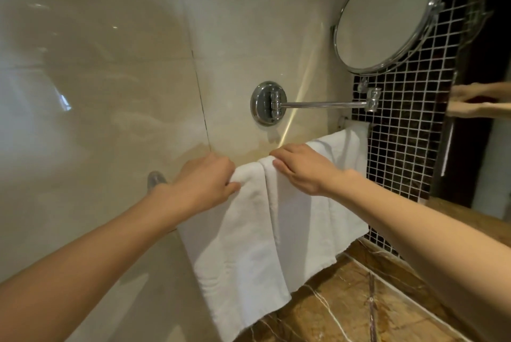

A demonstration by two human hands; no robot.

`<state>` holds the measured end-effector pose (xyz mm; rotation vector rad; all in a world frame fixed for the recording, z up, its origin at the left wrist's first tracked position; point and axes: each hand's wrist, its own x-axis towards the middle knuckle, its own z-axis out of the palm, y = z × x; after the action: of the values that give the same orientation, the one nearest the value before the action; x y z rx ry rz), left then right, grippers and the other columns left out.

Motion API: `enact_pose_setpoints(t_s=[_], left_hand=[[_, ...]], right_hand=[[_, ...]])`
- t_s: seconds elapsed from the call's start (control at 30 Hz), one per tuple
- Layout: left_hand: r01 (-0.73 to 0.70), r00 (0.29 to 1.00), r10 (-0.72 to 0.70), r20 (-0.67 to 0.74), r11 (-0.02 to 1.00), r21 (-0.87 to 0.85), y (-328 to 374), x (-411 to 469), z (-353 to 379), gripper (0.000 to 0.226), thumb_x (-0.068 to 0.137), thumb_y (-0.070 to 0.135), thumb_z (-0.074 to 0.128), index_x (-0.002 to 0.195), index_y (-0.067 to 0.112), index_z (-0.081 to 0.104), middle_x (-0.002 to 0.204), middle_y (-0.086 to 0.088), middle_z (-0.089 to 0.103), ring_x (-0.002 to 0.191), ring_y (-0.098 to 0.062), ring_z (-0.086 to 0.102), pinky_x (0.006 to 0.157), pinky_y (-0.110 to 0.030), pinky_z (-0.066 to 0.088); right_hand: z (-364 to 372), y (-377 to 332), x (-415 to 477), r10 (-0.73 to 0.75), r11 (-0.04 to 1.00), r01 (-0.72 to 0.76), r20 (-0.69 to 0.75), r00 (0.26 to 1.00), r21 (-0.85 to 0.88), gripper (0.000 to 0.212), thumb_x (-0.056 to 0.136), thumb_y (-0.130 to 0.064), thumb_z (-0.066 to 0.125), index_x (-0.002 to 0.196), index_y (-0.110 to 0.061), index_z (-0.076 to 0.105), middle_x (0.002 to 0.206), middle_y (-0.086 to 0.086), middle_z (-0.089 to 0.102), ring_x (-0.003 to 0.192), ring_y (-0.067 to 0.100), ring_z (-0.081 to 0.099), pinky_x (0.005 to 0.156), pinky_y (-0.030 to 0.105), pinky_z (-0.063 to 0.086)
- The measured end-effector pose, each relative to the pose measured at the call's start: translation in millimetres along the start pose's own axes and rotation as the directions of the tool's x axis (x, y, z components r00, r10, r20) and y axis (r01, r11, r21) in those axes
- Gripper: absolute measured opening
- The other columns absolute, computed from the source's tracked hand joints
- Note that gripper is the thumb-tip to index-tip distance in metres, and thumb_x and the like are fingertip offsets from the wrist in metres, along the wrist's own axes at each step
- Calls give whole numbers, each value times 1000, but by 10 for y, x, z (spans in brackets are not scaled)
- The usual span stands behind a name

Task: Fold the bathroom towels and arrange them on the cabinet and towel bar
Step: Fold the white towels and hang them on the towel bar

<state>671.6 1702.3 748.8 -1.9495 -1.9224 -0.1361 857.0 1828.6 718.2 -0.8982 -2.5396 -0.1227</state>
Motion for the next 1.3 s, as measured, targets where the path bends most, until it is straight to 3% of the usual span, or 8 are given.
enact_pose_setpoints(t_s=[0.13,0.23,0.37,0.5,0.63,0.9,1.13,1.3], left_hand=[[-4,999,4,32,1000,5,94,125,-16,27,85,47,52,78,21,46,89,-6,58,85,-30,57,66,-32,43],[-65,997,69,25,991,-114,281,352,51,33,87,47,50,105,19,52,103,-7,60,99,-31,57,79,-39,48],[-145,988,154,24,965,-217,556,758,148,40,92,40,47,126,20,49,117,-11,60,110,-33,55,90,-45,46],[-184,982,187,-4,963,-199,726,1003,252,26,94,40,43,108,21,56,106,-11,63,102,-35,57,86,-44,48],[-195,981,187,-55,949,-247,743,1142,327,19,91,32,51,80,16,53,88,-12,65,88,-37,60,79,-43,51],[-225,970,189,-155,940,-257,693,1183,400,20,86,35,52,81,17,59,79,-8,65,81,-33,61,74,-40,52],[-147,987,156,25,966,-213,598,993,232,26,90,47,45,95,21,49,105,-11,60,102,-33,57,86,-41,48],[-20,989,47,142,982,-189,208,581,205,33,97,51,31,85,22,40,100,-8,59,92,-26,55,74,-30,40]], right_hand=[[19,36,24,-8,1000,8,5,1000,11,39,102,-35,29,126,-16,53,124,11,58,115,31,49,99,42,36],[-27,106,19,26,994,-22,-40,999,106,41,102,-35,32,133,-15,50,130,13,55,120,31,49,100,43,37],[-97,396,7,136,990,-134,-61,989,36,43,102,-34,31,138,-14,45,133,16,51,125,33,44,104,41,33],[-139,727,-14,244,969,-244,-2,970,28,49,103,-37,28,144,-11,36,149,16,37,140,29,29,114,40,22],[-146,977,-57,273,961,-276,82,958,30,48,103,-38,26,131,-8,51,147,12,41,137,27,32,114,43,24],[-82,1074,-64,266,958,-272,76,961,89,52,103,-39,28,145,-8,36,154,9,31,144,23,22,114,34,19],[-158,510,-67,132,979,-131,2,991,156,54,101,-43,31,149,-19,27,157,8,25,146,20,18,116,36,18],[-140,142,-158,-22,999,21,56,998,24,56,101,-44,33,150,-19,27,159,6,21,146,19,14,117,33,11]])
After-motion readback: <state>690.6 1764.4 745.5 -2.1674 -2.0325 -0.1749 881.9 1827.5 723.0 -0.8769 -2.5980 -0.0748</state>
